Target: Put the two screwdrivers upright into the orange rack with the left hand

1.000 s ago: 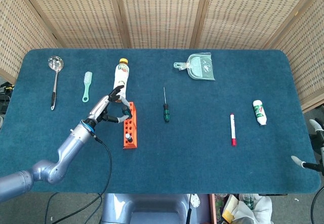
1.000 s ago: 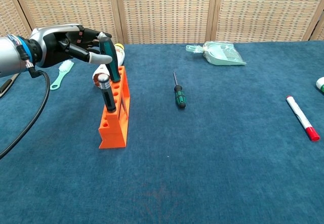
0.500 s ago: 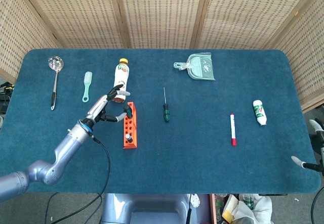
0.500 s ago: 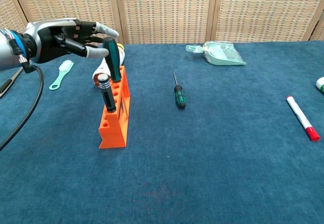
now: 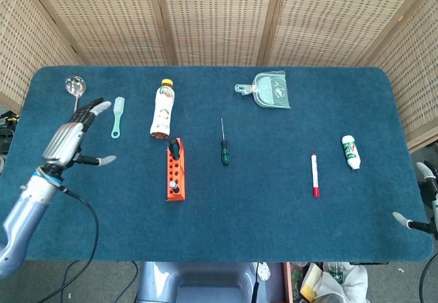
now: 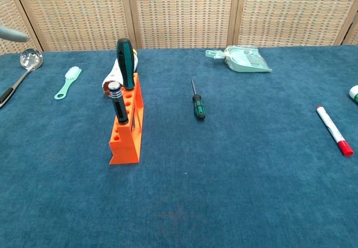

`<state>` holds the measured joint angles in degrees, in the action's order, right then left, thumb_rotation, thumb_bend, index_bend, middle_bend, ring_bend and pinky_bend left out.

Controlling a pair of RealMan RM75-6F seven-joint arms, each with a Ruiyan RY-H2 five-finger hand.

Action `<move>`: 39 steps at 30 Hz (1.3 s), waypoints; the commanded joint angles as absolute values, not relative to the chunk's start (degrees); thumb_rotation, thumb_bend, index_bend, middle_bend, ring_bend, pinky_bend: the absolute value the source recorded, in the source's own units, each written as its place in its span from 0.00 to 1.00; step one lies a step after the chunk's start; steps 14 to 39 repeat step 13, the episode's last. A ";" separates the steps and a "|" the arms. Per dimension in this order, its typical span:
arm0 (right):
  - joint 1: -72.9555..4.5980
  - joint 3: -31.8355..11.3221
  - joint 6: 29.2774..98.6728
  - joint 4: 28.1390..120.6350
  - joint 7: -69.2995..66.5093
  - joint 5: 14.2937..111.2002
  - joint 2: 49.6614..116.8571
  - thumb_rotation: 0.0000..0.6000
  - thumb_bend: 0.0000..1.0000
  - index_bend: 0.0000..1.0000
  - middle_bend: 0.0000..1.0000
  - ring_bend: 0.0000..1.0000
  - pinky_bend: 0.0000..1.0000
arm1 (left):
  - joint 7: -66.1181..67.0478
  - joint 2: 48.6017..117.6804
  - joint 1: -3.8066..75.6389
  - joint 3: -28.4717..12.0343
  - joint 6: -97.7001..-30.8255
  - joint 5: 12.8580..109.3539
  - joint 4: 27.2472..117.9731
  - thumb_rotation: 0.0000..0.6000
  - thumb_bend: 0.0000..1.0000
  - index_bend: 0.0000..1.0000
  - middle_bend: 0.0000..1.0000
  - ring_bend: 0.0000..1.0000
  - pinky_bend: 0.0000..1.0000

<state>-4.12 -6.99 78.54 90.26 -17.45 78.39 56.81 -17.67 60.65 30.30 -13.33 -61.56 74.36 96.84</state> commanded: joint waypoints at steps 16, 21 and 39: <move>-3.59 -6.82 81.18 90.83 -12.99 79.28 58.14 1.00 0.00 0.00 0.00 0.00 0.00 | 4.34 60.46 10.05 -1.60 -84.23 78.58 96.95 1.00 0.00 0.00 0.00 0.00 0.00; -3.59 -6.82 81.18 90.83 -12.99 79.28 58.14 1.00 0.00 0.00 0.00 0.00 0.00 | 4.34 60.46 10.05 -1.60 -84.23 78.58 96.95 1.00 0.00 0.00 0.00 0.00 0.00; -3.59 -6.82 81.18 90.83 -12.99 79.28 58.14 1.00 0.00 0.00 0.00 0.00 0.00 | 4.34 60.46 10.05 -1.60 -84.23 78.58 96.95 1.00 0.00 0.00 0.00 0.00 0.00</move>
